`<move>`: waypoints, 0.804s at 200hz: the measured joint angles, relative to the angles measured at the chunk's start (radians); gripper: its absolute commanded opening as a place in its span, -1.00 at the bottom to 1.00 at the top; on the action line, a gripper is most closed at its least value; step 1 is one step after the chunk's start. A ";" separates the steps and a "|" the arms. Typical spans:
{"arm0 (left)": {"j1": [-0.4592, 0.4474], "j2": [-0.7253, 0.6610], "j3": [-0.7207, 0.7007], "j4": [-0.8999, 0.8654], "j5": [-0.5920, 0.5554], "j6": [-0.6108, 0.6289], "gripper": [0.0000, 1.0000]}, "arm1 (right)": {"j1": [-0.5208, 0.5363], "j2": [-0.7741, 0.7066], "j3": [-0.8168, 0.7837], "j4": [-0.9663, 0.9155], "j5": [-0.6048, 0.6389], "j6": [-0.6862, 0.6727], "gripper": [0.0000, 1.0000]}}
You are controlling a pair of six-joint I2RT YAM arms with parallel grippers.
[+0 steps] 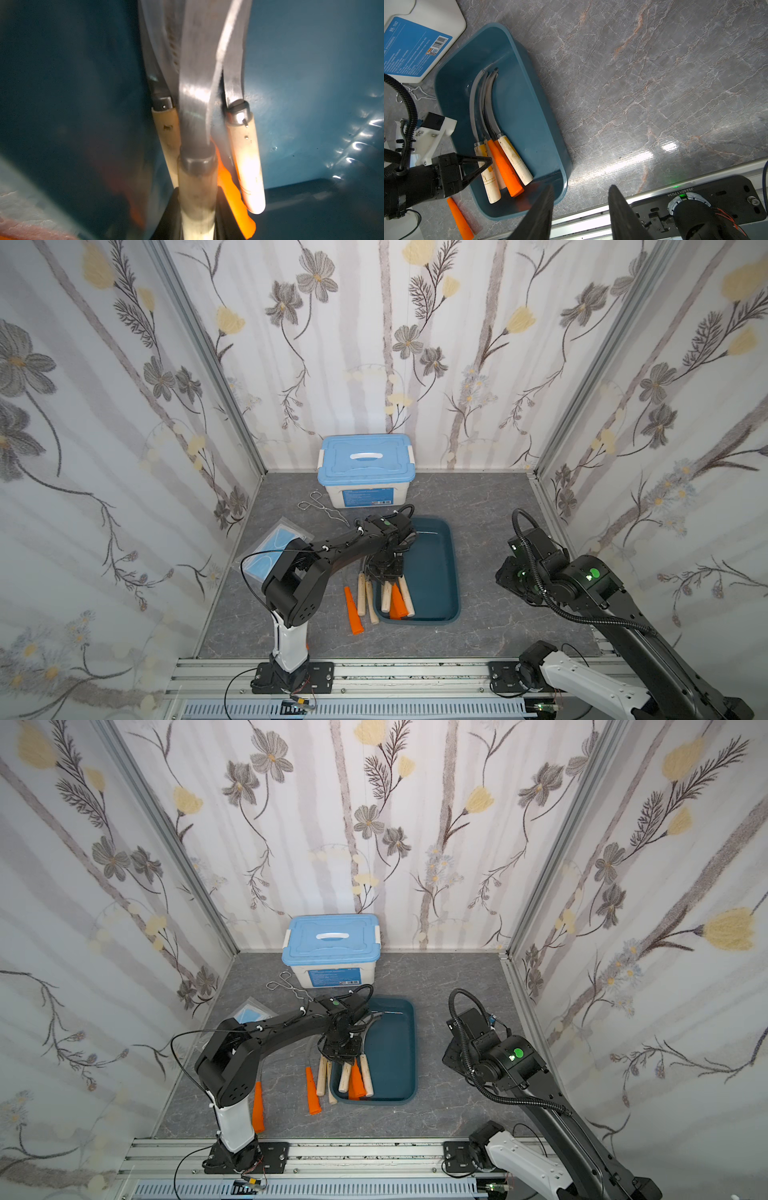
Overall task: Put small sickles into storage boxes
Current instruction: Place the sickle in the storage box.
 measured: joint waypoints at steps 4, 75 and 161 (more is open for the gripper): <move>0.000 0.000 0.000 0.000 0.000 0.000 -0.93 | 0.000 0.000 0.000 0.000 0.000 0.000 -0.09; 0.000 0.005 0.002 0.003 0.007 0.000 -0.89 | 0.000 0.000 -0.002 0.000 0.003 0.000 -0.09; 0.000 0.005 0.002 0.003 0.011 0.000 -0.72 | 0.000 0.003 -0.004 0.000 0.003 0.000 -0.09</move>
